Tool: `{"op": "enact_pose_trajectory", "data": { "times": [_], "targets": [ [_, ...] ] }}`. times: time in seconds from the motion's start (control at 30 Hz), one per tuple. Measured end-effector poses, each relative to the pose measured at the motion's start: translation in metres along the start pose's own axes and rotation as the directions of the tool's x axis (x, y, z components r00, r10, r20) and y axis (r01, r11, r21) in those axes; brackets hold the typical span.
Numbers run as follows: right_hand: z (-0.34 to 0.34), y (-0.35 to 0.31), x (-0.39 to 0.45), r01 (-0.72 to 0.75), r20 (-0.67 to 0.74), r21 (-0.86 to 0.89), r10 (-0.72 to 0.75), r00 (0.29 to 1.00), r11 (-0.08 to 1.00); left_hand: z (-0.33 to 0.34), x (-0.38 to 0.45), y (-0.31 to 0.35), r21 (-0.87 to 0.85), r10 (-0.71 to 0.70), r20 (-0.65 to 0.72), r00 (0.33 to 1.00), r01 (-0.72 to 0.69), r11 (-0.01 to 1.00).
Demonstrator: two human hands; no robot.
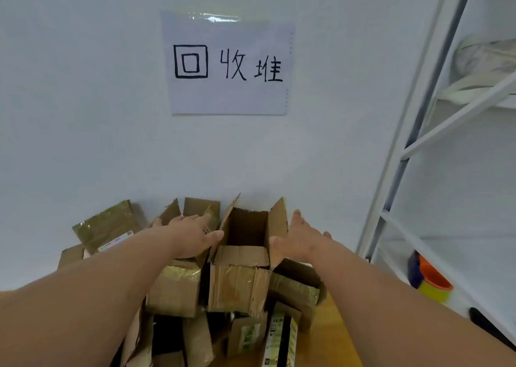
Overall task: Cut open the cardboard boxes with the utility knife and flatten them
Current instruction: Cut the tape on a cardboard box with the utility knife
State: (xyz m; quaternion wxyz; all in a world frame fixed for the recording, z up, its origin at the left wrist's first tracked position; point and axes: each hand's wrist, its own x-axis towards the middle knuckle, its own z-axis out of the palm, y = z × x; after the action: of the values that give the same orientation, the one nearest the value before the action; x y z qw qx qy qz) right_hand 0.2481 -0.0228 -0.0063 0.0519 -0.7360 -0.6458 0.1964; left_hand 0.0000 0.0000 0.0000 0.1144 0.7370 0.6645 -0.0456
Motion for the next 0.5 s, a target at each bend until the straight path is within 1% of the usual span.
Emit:
{"op": "enact_pose_trajectory", "data": {
  "times": [0.13, 0.3, 0.37, 0.5],
  "targets": [
    [0.008, 0.002, 0.008, -0.044, 0.003, 0.213, 0.045, 0.999, 0.976, 0.015, 0.008, 0.003, -0.009, 0.007, 0.018, 1.0, -0.007, 1.0],
    [0.02, 0.005, 0.012, -0.011, -0.037, 0.351, 0.025, 0.999, 0.936, 0.034, 0.015, 0.01, -0.001, -0.012, -0.037, 0.999, 0.012, 1.0],
    [0.028, 0.008, 0.016, -0.008, -0.035, 0.445, 0.026, 0.999, 0.895, 0.04, 0.016, 0.011, 0.023, -0.015, -0.082, 0.996, 0.017, 1.0],
    [0.037, 0.006, 0.014, 0.018, -0.043, 0.624, 0.011, 0.999, 0.781, 0.047, 0.015, 0.019, 0.056, -0.03, -0.173, 0.985, 0.041, 0.998]
  ]
}}
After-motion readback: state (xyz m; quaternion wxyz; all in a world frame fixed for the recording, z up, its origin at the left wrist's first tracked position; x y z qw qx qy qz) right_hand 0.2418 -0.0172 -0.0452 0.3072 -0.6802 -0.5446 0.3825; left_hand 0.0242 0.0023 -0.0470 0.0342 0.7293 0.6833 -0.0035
